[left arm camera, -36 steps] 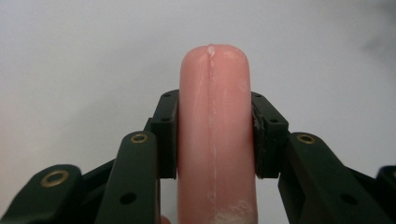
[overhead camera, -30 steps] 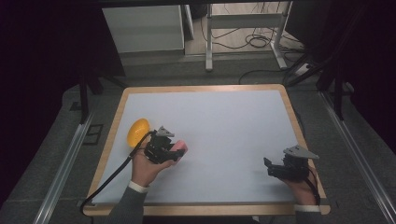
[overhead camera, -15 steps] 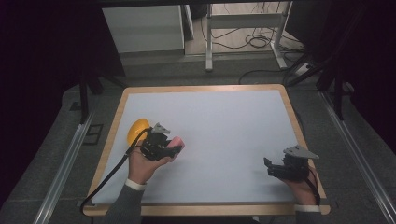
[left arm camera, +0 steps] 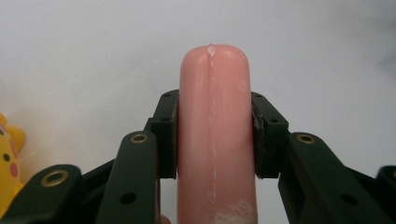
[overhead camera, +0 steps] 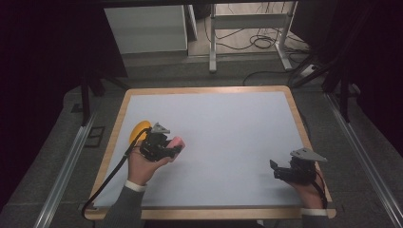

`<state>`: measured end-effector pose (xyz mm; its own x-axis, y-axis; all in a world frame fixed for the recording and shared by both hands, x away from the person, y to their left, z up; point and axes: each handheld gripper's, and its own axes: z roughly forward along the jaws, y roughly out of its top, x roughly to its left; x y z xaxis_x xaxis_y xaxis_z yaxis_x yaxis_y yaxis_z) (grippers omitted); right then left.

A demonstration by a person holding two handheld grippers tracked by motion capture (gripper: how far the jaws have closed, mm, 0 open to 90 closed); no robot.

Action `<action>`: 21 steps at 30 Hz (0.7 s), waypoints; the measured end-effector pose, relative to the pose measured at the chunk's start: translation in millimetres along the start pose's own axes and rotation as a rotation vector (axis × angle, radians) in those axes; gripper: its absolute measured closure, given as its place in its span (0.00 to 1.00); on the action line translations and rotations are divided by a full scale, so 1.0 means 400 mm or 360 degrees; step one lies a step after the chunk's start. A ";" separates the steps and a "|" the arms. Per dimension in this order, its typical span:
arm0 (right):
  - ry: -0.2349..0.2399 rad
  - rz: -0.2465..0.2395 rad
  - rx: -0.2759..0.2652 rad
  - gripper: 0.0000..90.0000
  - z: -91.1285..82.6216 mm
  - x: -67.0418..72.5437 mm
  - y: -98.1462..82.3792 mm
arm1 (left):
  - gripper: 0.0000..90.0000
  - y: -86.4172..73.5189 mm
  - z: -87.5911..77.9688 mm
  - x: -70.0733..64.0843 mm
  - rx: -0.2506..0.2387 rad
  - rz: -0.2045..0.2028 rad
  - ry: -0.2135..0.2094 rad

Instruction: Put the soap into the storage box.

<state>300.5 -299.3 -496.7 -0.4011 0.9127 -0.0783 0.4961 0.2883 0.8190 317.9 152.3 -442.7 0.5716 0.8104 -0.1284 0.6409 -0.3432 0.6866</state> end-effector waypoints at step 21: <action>-0.0023 -0.0011 0.0007 0.07 0.001 -0.001 -0.001 | 0.67 0.011 -0.025 0.045 0.0005 -0.0024 0.0063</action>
<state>300.7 -299.8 -497.2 -0.3937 0.9146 -0.0923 0.4967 0.2962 0.8158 326.0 170.1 -434.9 0.5411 0.8337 -0.1105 0.6509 -0.3320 0.6827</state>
